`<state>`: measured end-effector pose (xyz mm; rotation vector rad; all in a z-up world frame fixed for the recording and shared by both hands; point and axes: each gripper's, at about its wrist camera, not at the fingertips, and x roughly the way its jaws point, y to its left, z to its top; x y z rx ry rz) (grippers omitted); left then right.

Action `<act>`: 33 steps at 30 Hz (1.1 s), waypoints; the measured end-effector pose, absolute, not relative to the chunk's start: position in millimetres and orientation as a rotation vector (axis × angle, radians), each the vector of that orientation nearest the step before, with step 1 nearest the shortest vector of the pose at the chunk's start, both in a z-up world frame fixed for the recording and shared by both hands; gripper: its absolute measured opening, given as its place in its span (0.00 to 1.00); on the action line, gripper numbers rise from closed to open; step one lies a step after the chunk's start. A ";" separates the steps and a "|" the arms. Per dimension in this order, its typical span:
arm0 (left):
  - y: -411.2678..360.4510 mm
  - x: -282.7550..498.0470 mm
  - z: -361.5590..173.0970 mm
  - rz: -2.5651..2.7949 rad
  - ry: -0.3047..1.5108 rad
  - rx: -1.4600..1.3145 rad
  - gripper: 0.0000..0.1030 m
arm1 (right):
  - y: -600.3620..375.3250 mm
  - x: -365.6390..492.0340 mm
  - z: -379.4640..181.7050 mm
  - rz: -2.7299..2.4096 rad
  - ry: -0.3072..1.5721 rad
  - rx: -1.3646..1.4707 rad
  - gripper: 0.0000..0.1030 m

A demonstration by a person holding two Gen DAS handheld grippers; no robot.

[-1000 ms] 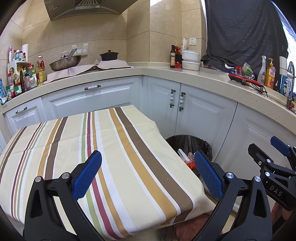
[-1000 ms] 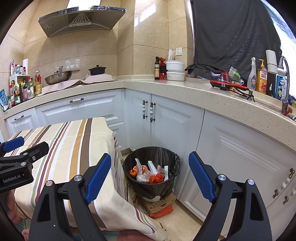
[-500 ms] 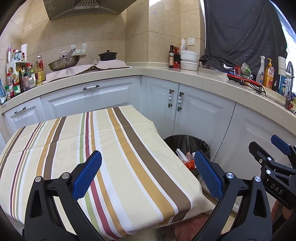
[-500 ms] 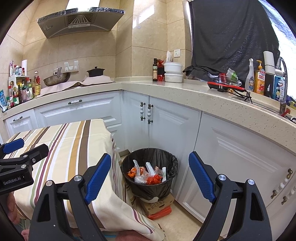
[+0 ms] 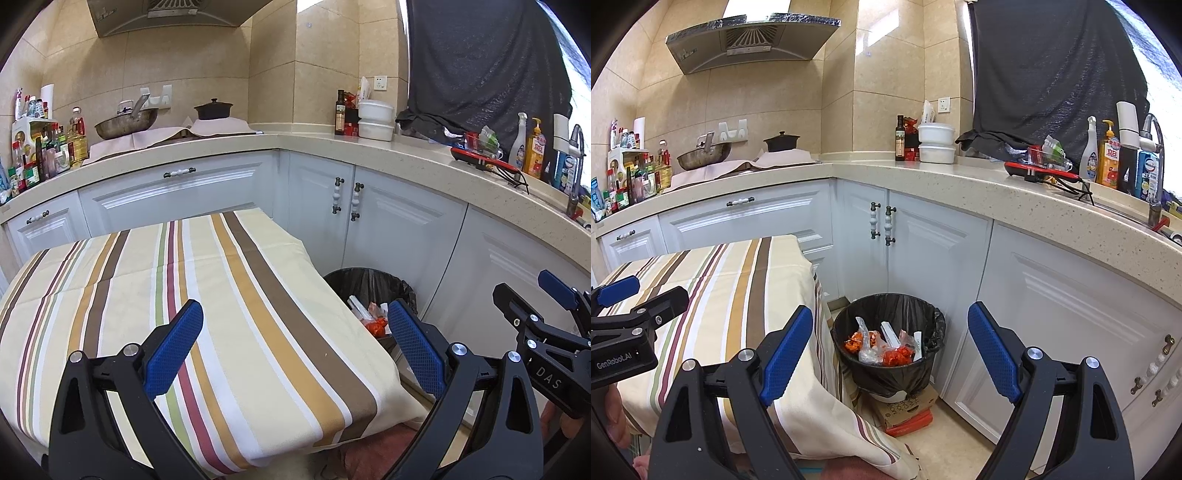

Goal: Collect trash

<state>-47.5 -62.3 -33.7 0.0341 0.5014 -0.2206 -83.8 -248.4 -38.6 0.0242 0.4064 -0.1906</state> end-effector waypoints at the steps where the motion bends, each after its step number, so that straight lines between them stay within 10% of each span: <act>1: -63.2 -47.6 -33.7 -0.222 0.501 0.034 0.95 | -248.6 -84.2 -38.8 -0.191 0.406 0.024 0.81; 33: -63.2 -52.9 -33.6 -0.237 0.486 0.034 0.95 | -249.5 -84.1 -39.4 -0.190 0.407 0.023 0.81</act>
